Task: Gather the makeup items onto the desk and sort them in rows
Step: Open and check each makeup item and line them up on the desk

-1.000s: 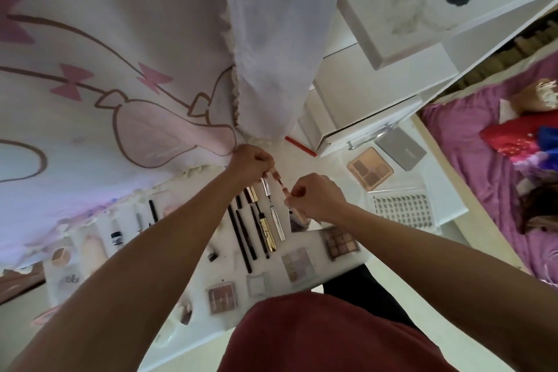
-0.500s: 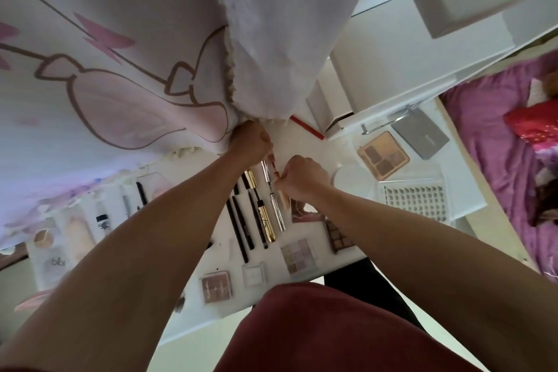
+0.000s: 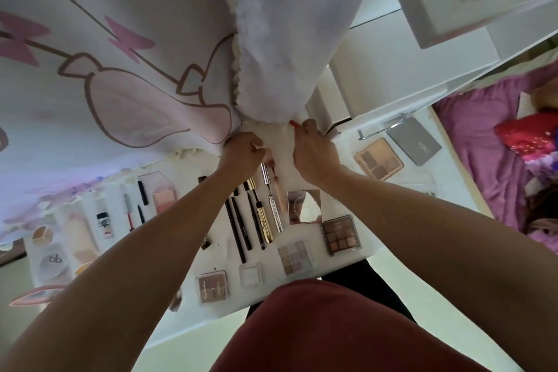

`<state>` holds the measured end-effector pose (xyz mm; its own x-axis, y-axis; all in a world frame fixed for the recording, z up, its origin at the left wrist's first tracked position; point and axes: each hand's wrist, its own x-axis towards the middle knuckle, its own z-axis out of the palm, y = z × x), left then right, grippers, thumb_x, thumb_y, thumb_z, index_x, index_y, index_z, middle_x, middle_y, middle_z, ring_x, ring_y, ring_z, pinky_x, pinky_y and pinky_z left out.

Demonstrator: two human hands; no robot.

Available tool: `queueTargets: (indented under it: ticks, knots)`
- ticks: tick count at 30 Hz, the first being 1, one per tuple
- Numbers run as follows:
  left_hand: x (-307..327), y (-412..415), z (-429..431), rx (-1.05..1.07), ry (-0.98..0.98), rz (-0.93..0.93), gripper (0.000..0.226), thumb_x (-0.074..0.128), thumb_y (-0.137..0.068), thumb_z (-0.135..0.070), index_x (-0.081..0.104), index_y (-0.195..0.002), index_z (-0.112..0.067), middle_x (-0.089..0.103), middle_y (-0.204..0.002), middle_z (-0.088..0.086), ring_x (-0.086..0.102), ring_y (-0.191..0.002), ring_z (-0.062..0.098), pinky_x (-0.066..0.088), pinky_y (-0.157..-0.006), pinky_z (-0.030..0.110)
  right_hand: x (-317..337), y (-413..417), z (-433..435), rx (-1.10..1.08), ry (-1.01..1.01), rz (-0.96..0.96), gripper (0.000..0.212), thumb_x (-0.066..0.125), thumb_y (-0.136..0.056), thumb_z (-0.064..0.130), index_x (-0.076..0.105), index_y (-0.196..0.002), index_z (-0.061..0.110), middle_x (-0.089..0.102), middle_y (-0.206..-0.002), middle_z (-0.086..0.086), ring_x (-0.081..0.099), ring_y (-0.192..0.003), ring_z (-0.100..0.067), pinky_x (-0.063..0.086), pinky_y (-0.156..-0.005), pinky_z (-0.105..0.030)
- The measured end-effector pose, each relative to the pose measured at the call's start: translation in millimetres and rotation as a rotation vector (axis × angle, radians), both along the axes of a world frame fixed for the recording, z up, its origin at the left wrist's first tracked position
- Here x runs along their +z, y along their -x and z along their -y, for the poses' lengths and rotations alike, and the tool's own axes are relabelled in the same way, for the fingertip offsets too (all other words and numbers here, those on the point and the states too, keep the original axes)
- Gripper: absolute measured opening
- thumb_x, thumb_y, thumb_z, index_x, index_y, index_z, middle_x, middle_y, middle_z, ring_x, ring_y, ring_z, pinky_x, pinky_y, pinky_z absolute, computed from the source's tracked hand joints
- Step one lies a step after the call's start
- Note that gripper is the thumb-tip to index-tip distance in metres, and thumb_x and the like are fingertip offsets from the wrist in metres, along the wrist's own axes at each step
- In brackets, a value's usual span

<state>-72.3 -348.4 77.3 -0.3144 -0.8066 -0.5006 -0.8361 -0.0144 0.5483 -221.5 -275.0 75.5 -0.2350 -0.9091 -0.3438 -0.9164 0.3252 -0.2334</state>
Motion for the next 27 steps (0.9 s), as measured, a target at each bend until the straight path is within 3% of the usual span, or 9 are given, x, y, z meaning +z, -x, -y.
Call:
queueTargets:
  ticks: [2, 7, 10, 14, 17, 20, 23, 25, 27]
  knots:
    - [10.1, -13.0, -8.0, 0.072, 0.002, -0.061, 0.014, 0.064, -0.088, -0.014, 0.069, -0.101, -0.010, 0.064, -0.086, 0.001, 0.065, -0.084, 0.021, 0.052, -0.082, 0.027, -4.5, 2.2, 9.0, 0.021, -0.109, -0.086, 0.059, 0.059, -0.088, 0.008, 0.036, -0.142, 0.000, 0.035, -0.141, -0.019, 0.053, -0.119, -0.039, 0.044, -0.103, -0.049]
    - [26.2, -51.0, -30.8, 0.206, 0.009, -0.068, 0.013, 0.064, -0.088, -0.015, 0.070, -0.099, -0.013, 0.067, -0.084, 0.002, 0.064, -0.072, 0.016, 0.050, -0.068, 0.022, -12.0, 5.1, 15.1, 0.044, -0.149, -0.195, 0.042, 0.051, -0.092, 0.006, 0.042, -0.131, -0.006, 0.044, -0.132, -0.024, 0.052, -0.119, -0.036, 0.049, -0.097, -0.042]
    - [31.9, -74.4, -44.0, 0.270, 0.000, -0.092, 0.009, 0.064, -0.088, -0.014, 0.070, -0.094, -0.018, 0.071, -0.084, 0.005, 0.068, -0.078, 0.024, 0.056, -0.076, 0.034, -11.4, 1.0, 14.9, 0.033, -0.122, -0.180, 0.027, 0.049, -0.094, 0.008, 0.053, -0.120, 0.001, 0.059, -0.120, -0.016, 0.061, -0.109, -0.033, 0.050, -0.090, -0.041]
    - [41.7, -88.0, -62.1, 0.301, -0.014, -0.144, 0.012, 0.063, -0.089, -0.013, 0.066, -0.087, -0.024, 0.070, -0.081, 0.007, 0.068, -0.076, 0.028, 0.058, -0.076, 0.043, 0.7, -1.5, -1.2, 0.079, -0.108, -0.165, 0.021, 0.050, -0.096, 0.022, 0.057, -0.108, 0.006, 0.064, -0.108, -0.012, 0.064, -0.099, -0.034, 0.050, -0.081, -0.038]
    - [49.7, -88.5, -70.8, 0.305, -0.023, -0.195, 0.009, 0.065, -0.088, -0.014, 0.067, -0.091, -0.022, 0.069, -0.080, 0.008, 0.067, -0.077, 0.028, 0.057, -0.079, 0.044, 20.3, 1.3, -22.9, 0.011, -0.077, 0.025, 0.024, 0.054, -0.094, 0.029, 0.060, -0.104, 0.008, 0.065, -0.101, -0.010, 0.064, -0.093, -0.033, 0.048, -0.074, -0.037]
    - [63.0, -85.2, -73.8, 0.307, -0.042, -0.260, 0.010, 0.069, -0.086, -0.016, 0.067, -0.090, -0.026, 0.068, -0.081, 0.013, 0.066, -0.077, 0.029, 0.057, -0.077, 0.040, 50.4, 2.5, -52.1, -0.039, -0.038, 0.310, 0.017, 0.056, -0.094, 0.022, 0.063, -0.103, 0.010, 0.066, -0.090, -0.003, 0.063, -0.079, -0.017, 0.044, -0.066, -0.027]
    - [80.0, -77.9, -76.6, 0.293, -0.107, -0.345, 0.010, 0.068, -0.088, -0.016, 0.068, -0.097, -0.020, 0.069, -0.087, 0.015, 0.062, -0.068, 0.015, 0.049, -0.058, 0.019, 87.2, 0.2, -80.7, -0.113, -0.075, 0.608, 0.008, 0.055, -0.097, 0.013, 0.062, -0.095, 0.013, 0.061, -0.069, 0.008, 0.057, -0.053, 0.005, 0.039, -0.050, -0.011]
    - [89.2, -72.1, -78.6, 0.268, -0.171, -0.406, 0.012, 0.067, -0.090, -0.018, 0.068, -0.102, -0.017, 0.071, -0.088, 0.013, 0.061, -0.062, 0.008, 0.045, -0.055, 0.015, 104.9, -0.2, -92.8, -0.120, -0.087, 0.695, 0.012, 0.053, -0.098, 0.009, 0.061, -0.092, 0.015, 0.059, -0.065, 0.011, 0.054, -0.049, 0.008, 0.038, -0.050, -0.010]
    - [99.7, -64.6, -80.7, 0.228, -0.227, -0.465, 0.013, 0.065, -0.091, -0.018, 0.068, -0.104, -0.017, 0.072, -0.088, 0.011, 0.061, -0.063, 0.009, 0.046, -0.056, 0.020, 115.0, 2.7, -100.5, -0.150, -0.075, 0.746, 0.015, 0.051, -0.099, 0.008, 0.062, -0.092, 0.015, 0.060, -0.065, 0.011, 0.054, -0.050, 0.006, 0.039, -0.053, -0.010]
